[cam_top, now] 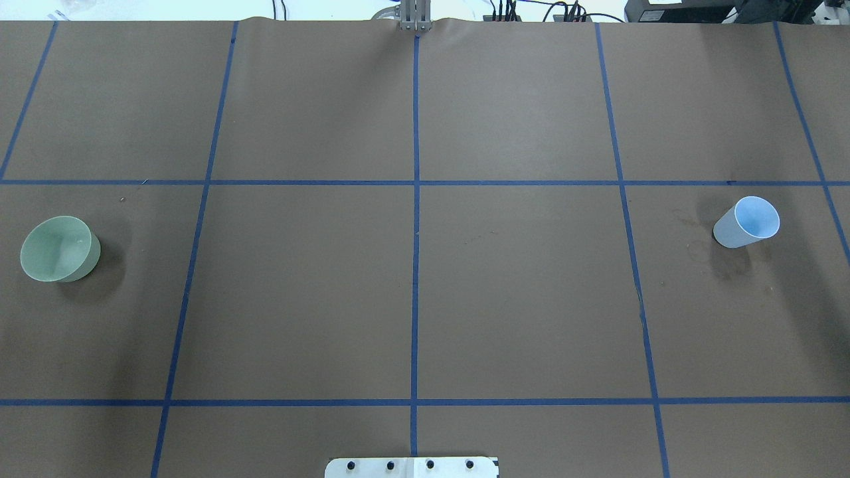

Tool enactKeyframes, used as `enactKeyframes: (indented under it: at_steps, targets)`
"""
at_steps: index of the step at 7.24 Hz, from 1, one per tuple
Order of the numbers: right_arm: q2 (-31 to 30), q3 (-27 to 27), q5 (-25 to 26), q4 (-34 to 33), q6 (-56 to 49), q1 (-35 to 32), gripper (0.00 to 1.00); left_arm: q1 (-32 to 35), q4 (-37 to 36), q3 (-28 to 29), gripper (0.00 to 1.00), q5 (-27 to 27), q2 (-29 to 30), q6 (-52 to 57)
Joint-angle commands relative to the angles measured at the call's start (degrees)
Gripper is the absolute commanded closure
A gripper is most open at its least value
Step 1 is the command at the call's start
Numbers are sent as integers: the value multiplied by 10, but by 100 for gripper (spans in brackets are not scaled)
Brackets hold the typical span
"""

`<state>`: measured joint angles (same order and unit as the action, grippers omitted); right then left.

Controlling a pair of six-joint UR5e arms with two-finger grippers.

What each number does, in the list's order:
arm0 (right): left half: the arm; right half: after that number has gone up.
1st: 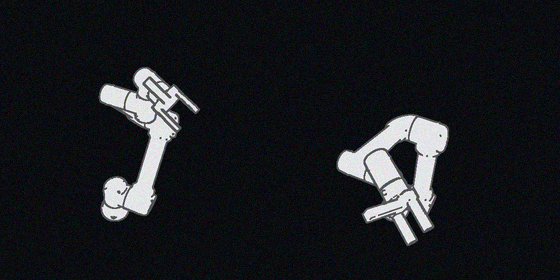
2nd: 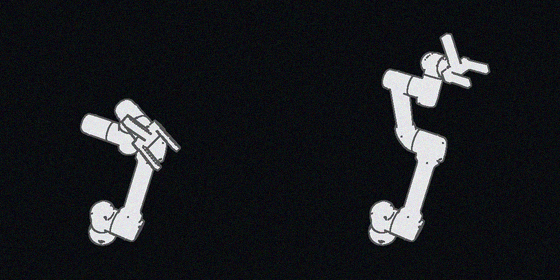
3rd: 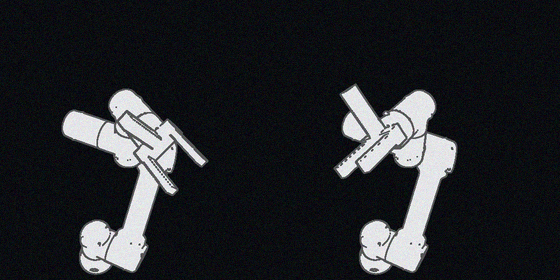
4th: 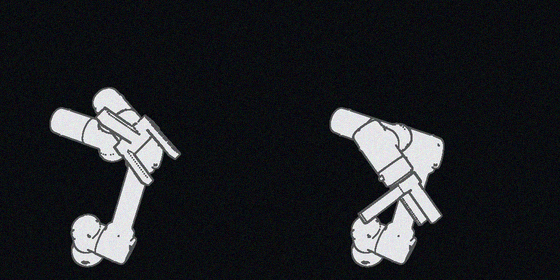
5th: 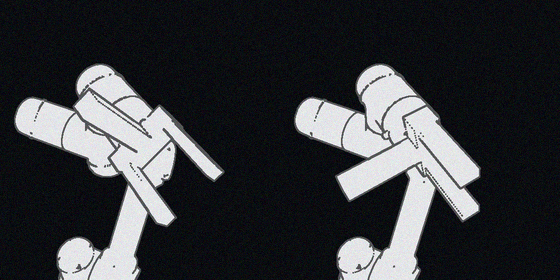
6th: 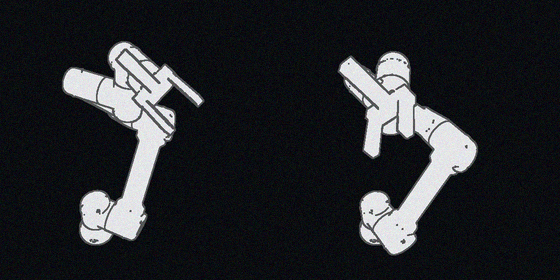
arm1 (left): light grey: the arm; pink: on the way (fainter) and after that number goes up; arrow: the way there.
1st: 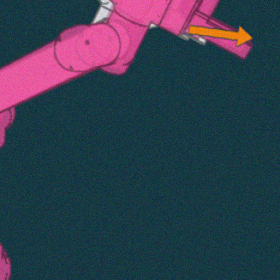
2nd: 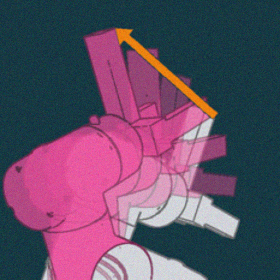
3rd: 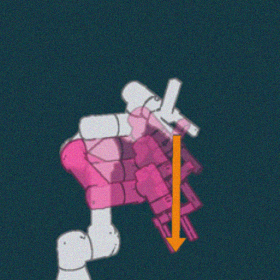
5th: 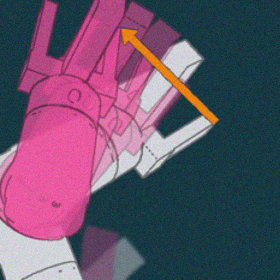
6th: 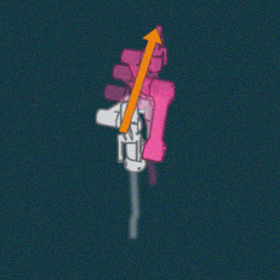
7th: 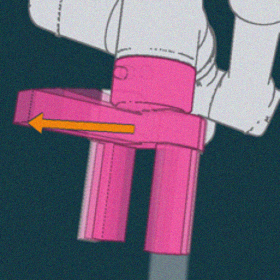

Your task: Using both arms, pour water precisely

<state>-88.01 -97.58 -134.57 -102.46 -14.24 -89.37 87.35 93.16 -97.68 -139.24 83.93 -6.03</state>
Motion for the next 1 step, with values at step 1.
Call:
enactKeyframes:
  at_steps: [1]
  targets:
    - [0, 4, 1, 2, 1, 1, 1, 0, 0, -2, 0, 0, 3, 1]
